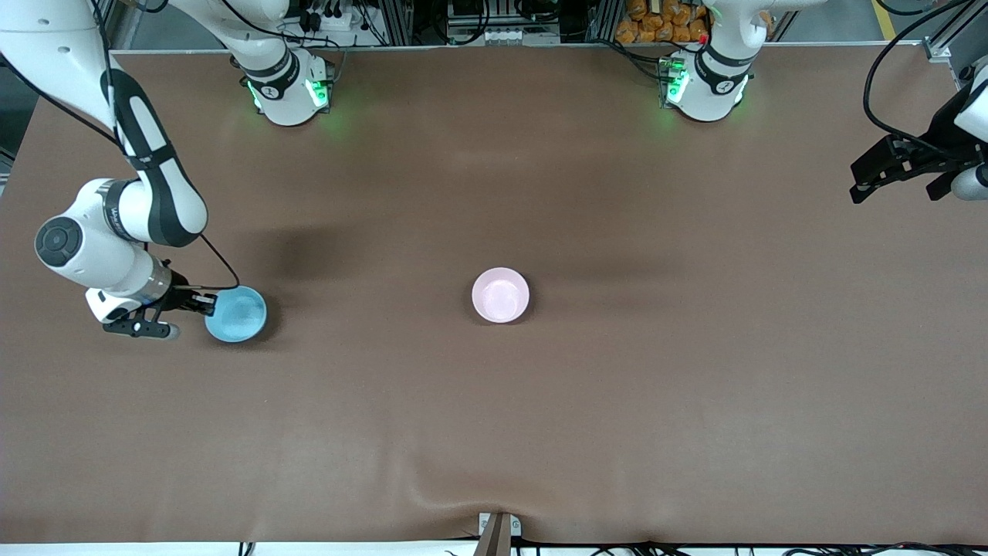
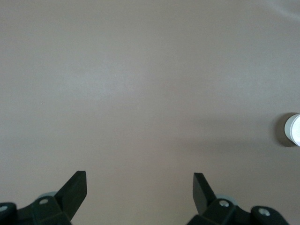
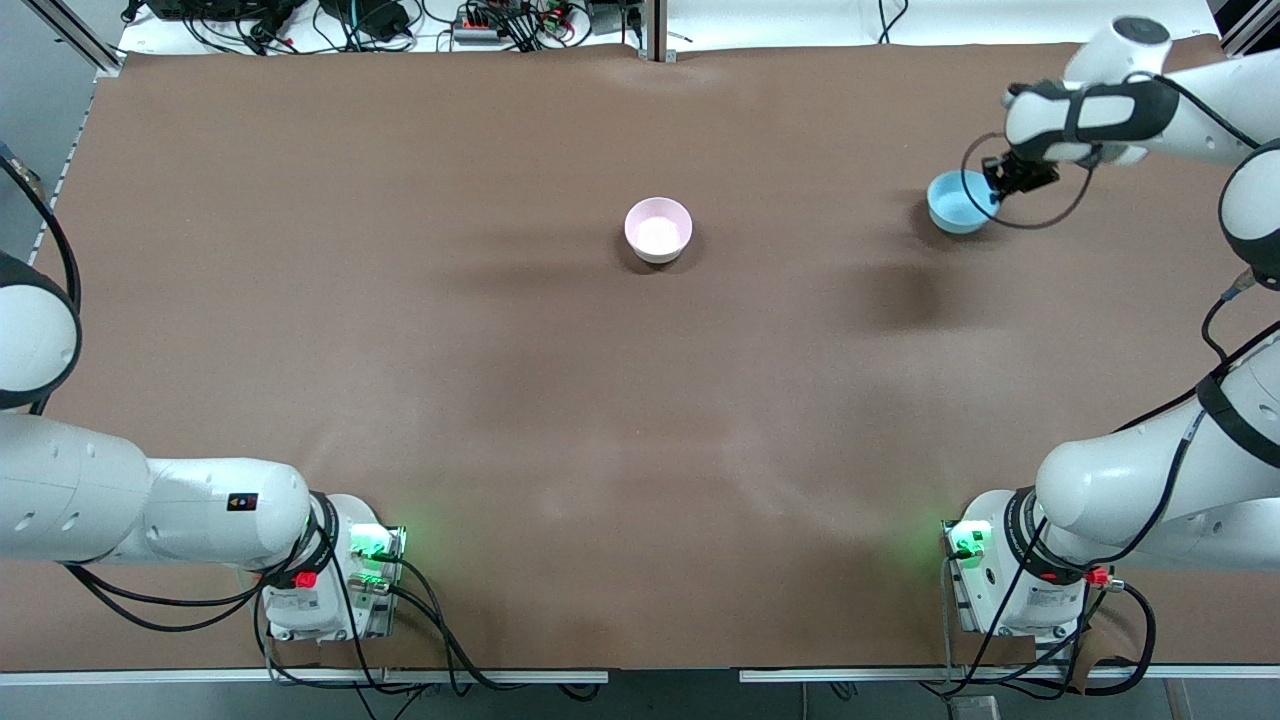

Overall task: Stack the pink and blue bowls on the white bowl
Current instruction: 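Grasp the light blue bowl rim with the right gripper, then carry the blue bowl with the right gripper onto the pink bowl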

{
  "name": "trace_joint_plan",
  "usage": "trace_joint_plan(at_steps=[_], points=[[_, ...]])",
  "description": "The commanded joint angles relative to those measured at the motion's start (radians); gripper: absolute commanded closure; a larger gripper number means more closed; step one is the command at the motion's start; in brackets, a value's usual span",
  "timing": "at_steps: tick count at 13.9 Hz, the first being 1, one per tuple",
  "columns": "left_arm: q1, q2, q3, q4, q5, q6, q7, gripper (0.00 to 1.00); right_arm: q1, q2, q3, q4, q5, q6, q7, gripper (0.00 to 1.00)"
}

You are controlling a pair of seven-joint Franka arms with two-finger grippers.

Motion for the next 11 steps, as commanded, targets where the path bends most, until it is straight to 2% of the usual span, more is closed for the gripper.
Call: trace_joint_plan(at_steps=[1,3,6,11], points=[[-0.002,-0.014,0.007,-0.009,-0.018,0.009,0.017,0.00,0.011,-0.021,0.085,0.068,0.113,-0.075,0.145,1.00],[-0.002,-0.014,0.007,-0.009,-0.018,0.009,0.017,0.00,0.028,-0.019,0.144,0.104,0.158,-0.077,0.289,1.00],[-0.002,-0.014,0.007,-0.009,-0.018,0.009,0.017,0.00,0.089,-0.013,0.211,0.157,0.160,-0.076,0.604,1.00],[-0.007,-0.012,0.007,-0.015,-0.017,0.015,0.020,0.00,0.265,-0.006,0.222,0.199,0.157,-0.068,0.755,1.00]])
